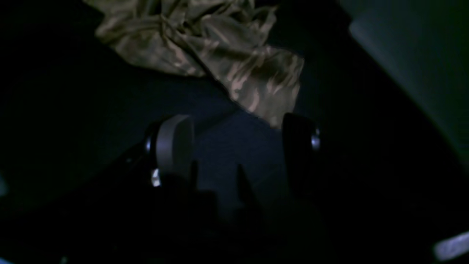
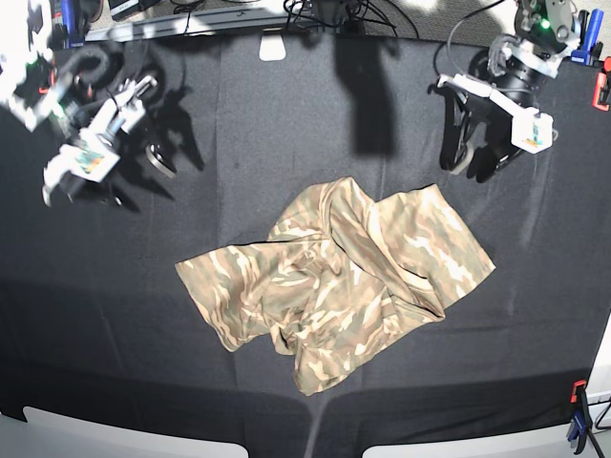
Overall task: Layout the t-shirt on the table in an organized manner, then fold the t-shirt properly
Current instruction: 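Move the right gripper down to the edge of the camouflage t-shirt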
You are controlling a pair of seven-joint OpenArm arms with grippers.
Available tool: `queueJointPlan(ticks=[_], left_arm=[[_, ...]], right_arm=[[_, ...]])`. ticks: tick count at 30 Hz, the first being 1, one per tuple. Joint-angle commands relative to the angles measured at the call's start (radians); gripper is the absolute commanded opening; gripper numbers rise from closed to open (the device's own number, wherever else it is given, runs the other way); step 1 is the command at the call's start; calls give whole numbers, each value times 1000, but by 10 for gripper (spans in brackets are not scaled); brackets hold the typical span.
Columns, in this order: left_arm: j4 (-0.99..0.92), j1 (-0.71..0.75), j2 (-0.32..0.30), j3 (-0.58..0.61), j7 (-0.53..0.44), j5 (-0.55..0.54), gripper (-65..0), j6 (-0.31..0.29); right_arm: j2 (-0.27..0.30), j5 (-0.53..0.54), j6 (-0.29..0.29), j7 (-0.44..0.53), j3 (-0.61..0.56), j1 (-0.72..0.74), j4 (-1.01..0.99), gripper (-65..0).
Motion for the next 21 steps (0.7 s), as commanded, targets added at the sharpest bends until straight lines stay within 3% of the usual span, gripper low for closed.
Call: queueJointPlan(ticks=[1, 3, 5, 8, 10, 18, 21], left_arm=[[15, 1, -3, -3, -24, -20, -400, -6], [15, 1, -3, -3, -24, -20, -400, -6], [15, 1, -3, -3, -24, -20, -400, -6], [15, 1, -3, -3, -23, -20, -400, -6], [15, 1, -3, -3, -23, -20, -400, -6], [15, 1, -3, -3, -23, -20, -400, -6], [15, 1, -3, -3, -23, -20, -400, -6]], right_arm=[[16, -11, -8, 29, 2, 32, 15, -280], [16, -70, -9, 29, -18, 83, 13, -282], [16, -121, -9, 28, -63, 136, 1, -325], [16, -178, -24, 21, -171, 214, -35, -401], [16, -225, -48, 22, -262, 272, -77, -415], [10, -416, -176, 21, -625, 543, -335, -416], [-30, -438, -181, 21, -703, 629, -437, -416]])
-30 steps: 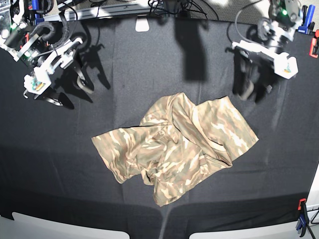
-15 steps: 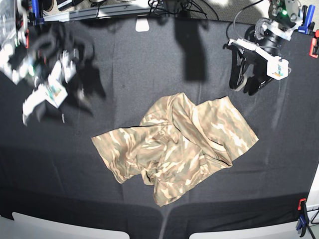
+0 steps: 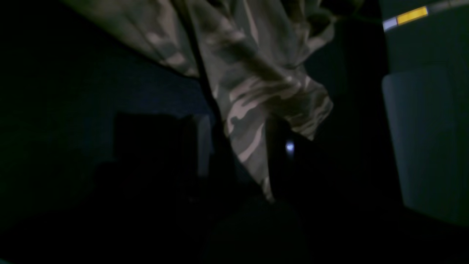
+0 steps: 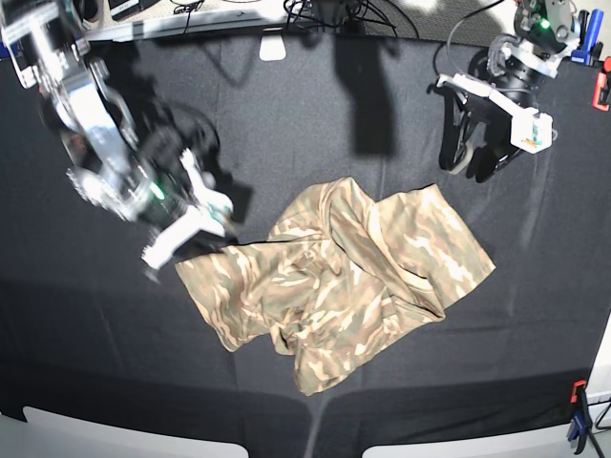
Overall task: Layout the t-shirt on the table in an organized manner, then fold the t-shirt properly
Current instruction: 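Move the right gripper down to the edge of the camouflage t-shirt, then grasp the shirt with the right gripper and drag it outward, spreading it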
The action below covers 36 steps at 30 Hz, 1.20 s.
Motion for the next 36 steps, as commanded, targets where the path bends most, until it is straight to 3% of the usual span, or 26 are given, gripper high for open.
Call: queueJointPlan(ticks=[1, 7, 11, 25, 32, 36], left_arm=[[15, 0, -4, -3, -26, -20, -400, -7], [15, 1, -4, -3, -26, -20, -400, -7], [15, 1, -4, -3, -26, -20, -400, -7], [15, 1, -4, -3, -26, -20, -400, -7], [15, 0, -3, -3, -26, -20, -400, -7], [15, 0, -4, -3, -26, -20, -400, -7]], right_arm=[[-9, 0, -14, 21, -10, 42, -15, -416], [-138, -8, -14, 20, -46, 135, -155, -416], [-175, -8, -13, 20, -46, 142, -164, -416], [-174, -6, -12, 18, -46, 139, -164, -416], [-174, -7, 67, 19, -46, 140, -164, -416], [-174, -7, 69, 21, -46, 140, -168, -416]])
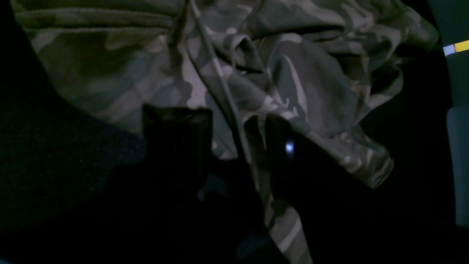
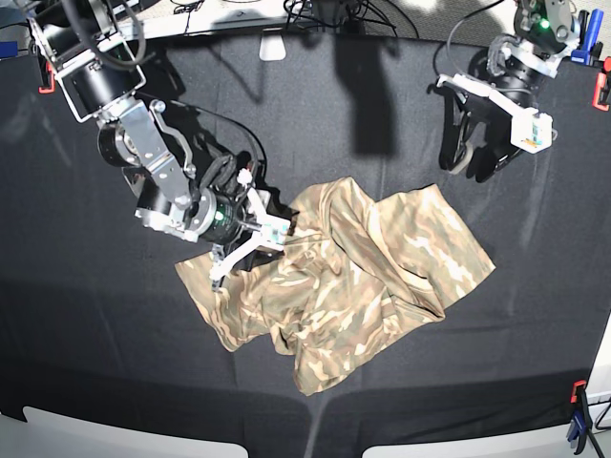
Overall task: Layout the t-shirt on the table in an organized manner, then fold the t-shirt properly
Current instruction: 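Grasp the shirt with the right gripper and drag it outward, spreading it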
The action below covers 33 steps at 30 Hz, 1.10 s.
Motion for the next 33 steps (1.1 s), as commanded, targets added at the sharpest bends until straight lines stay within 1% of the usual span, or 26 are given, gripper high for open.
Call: queueJointPlan(ticks=[1, 8, 13, 15, 16, 17, 19, 21, 25, 27, 29, 33], left_arm=[[15, 0, -6, -3, -27, -20, -400, -6], [15, 1, -6, -3, -27, -20, -400, -6], [15, 0, -6, -3, -27, -19, -400, -6], [15, 0, -6, -3, -27, -19, -400, -6], [15, 0, -6, -3, -27, -19, -400, -6], [15, 0, -6, -3, -27, -19, -400, -6], [15, 0, -6, -3, -27, -19, -400, -6], [15, 0, -6, -3, -27, -20, -400, -6], [15, 1, -5, -3, -27, -19, -400, -6], [15, 1, -6, -3, -27, -20, -400, -6], [15, 1, -6, -3, -27, -19, -400, -6], [15, 0, -6, -3, -27, -19, -400, -6]], right_arm=[[5, 8, -4, 23, 8, 24, 11, -416], [-3, 10, -11, 65, 8, 25, -57, -416], [-19, 10, -77, 91, 8, 25, -79, -416], [-31, 10, -90, 92, 8, 27, -79, -416], [-35, 9, -90, 93, 8, 27, -79, -429], [-41, 8, -89, 92, 8, 27, -79, -459], [-48, 7, -87, 80, 8, 26, -80, -539], [-49, 7, -87, 78, 8, 26, -80, -590], [-47, 7, -87, 62, 8, 26, -80, -597], [-47, 9, -87, 42, 8, 26, -80, -650], [-47, 31, -87, -5, 8, 26, -79, -650], [-44, 121, -87, -110, 8, 27, -79, -650]])
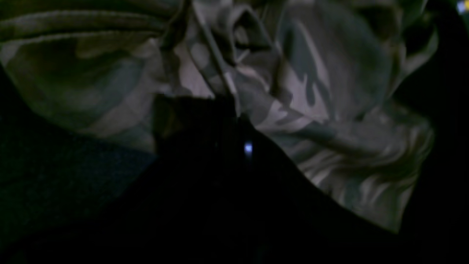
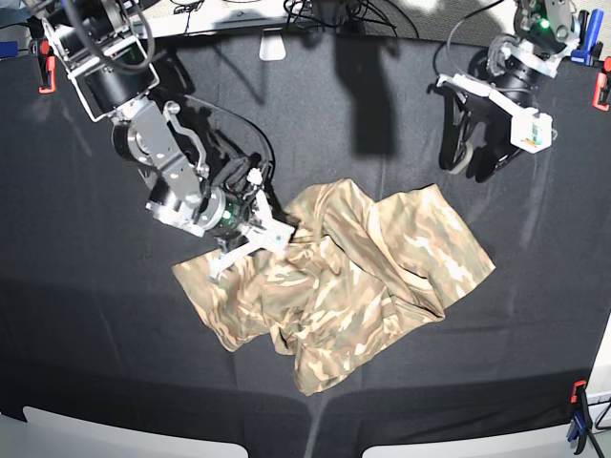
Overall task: Layout the t-shirt on the table in an organized manner, then fold the t-shirt properly
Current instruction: 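Grasp the shirt with the right gripper and drag it outward, spreading it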
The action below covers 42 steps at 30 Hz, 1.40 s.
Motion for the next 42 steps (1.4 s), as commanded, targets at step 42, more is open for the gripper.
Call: queueJointPlan(ticks=[42], left_arm=[[13, -297, -69, 306, 566, 5, -401, 366]], right_arm=[[313, 338, -153, -622, 918, 26, 206, -650]])
